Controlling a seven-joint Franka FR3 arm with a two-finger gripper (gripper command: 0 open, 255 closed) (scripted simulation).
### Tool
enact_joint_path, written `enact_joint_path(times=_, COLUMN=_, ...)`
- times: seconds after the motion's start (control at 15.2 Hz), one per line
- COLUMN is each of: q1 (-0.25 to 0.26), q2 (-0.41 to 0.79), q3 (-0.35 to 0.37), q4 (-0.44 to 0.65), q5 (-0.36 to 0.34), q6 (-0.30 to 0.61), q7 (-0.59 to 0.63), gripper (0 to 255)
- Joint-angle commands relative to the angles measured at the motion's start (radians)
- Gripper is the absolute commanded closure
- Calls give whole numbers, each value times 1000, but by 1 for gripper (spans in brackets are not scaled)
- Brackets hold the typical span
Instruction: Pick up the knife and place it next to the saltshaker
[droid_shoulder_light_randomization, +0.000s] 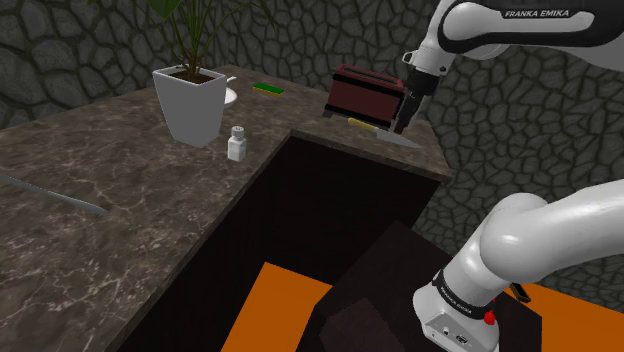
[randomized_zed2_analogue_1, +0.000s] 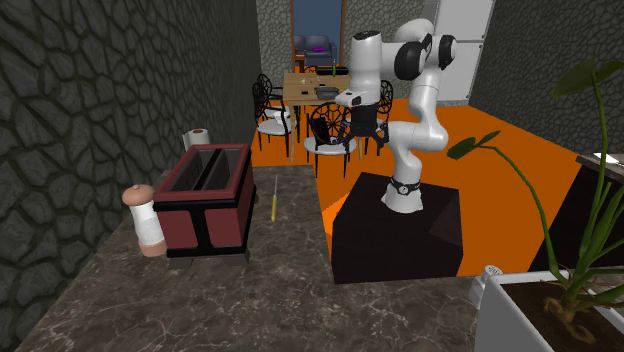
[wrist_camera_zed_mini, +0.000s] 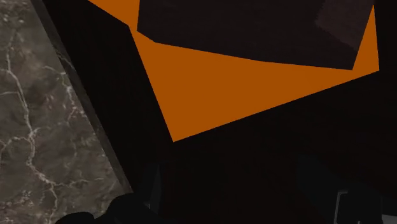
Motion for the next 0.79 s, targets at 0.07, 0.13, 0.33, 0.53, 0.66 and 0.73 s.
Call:
enact_joint_path(times=0.07, q1=0, q2=83, q3=-63, q4=33, q5=-22, q6=57, q7=-97, gripper=0)
enact_joint_path(times=0.13, q1=0, q2=110, q3=-84, q4=45, q5=-26, q6=75, q7=-129, gripper=0)
enact_joint_path(times=0.33, q1=4, q2=200, q3=-145, q4=89, q5=-28, q6=127, q7=-226, gripper=0)
enact_joint_path(times=0.53, q1=9, q2=300, q3=-204, q4=145, q5=-13, q6=174, q7=-329, gripper=0)
enact_joint_path(times=0.66, q1=13, q2=373, q3=-242, q4=190, q5=9, q6=203, q7=-401, gripper=0)
enact_joint_path(times=0.73, q1=14, q2=411, q3=-259, q4=214, q5=24, q6=215, q7=-438, gripper=0)
